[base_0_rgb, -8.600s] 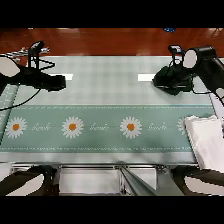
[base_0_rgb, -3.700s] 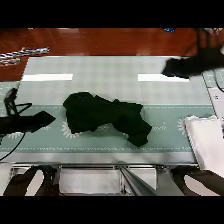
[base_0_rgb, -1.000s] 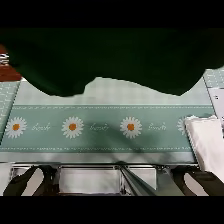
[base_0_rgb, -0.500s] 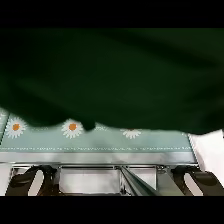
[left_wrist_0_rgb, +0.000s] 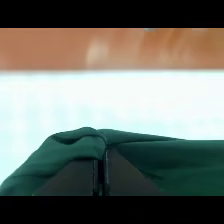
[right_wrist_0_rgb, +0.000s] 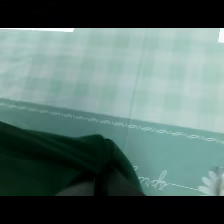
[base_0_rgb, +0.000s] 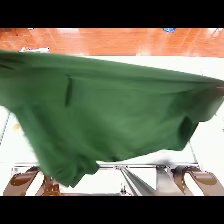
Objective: Fold the shirts.
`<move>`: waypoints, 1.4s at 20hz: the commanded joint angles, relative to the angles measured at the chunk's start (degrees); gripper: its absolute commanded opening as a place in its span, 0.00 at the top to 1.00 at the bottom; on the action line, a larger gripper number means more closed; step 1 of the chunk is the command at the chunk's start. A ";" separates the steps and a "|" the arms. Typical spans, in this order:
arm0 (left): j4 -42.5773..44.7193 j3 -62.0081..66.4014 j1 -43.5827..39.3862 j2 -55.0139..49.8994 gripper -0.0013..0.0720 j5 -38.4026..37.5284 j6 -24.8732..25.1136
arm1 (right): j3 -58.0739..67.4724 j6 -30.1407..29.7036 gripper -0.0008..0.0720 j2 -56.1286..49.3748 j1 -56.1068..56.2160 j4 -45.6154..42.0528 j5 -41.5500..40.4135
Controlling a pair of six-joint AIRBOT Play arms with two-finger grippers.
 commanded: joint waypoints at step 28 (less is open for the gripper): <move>-14.03 -28.09 28.83 -33.31 0.29 -1.22 10.99 | -6.40 -5.53 0.43 -32.50 -21.07 3.17 -14.12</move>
